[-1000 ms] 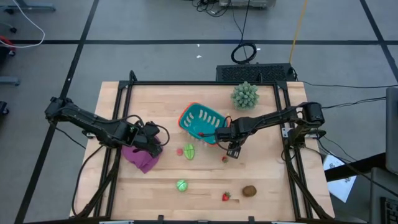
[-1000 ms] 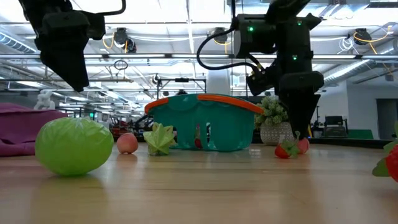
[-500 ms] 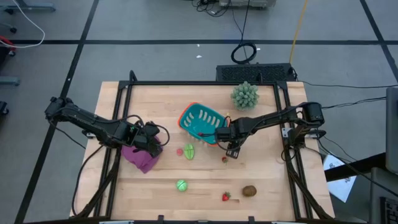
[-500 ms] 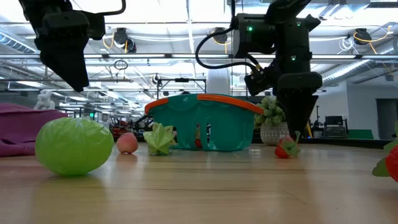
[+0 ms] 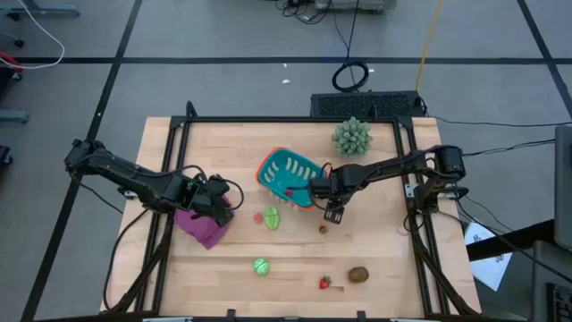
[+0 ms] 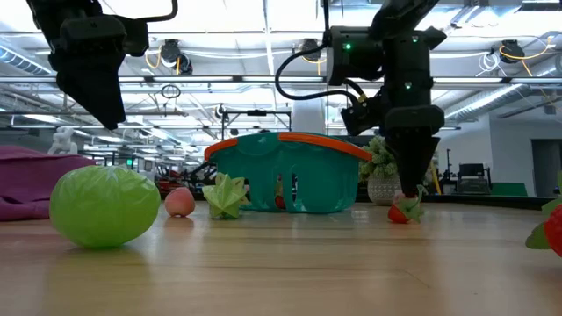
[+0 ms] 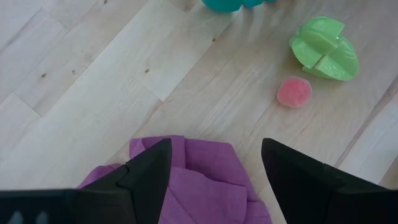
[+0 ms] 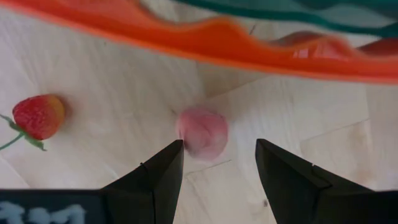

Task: Pick and placing Produce into tupperware
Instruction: Put the right pink peach into the blue basket

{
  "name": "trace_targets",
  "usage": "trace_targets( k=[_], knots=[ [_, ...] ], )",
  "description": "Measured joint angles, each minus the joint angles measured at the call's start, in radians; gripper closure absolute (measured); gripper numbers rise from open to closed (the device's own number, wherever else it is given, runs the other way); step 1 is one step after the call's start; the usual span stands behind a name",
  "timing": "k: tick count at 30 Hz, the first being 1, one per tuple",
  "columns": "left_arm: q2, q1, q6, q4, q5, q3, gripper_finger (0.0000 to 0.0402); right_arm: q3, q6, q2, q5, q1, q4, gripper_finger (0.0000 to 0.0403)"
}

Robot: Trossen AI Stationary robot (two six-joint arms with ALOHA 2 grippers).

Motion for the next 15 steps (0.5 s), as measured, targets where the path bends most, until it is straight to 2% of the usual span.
trace_targets(
  k=[10,15],
  knots=[
    [0.0,0.0,0.0,0.0,0.001,0.0,0.0149,-0.003,-0.024,0.0,0.0,-0.006,0.053,0.021],
    [0.0,0.0,0.0,0.0,0.001,0.0,0.0149,-0.055,-0.007,0.0,0.0,-0.006,0.082,0.0211]
  ],
)
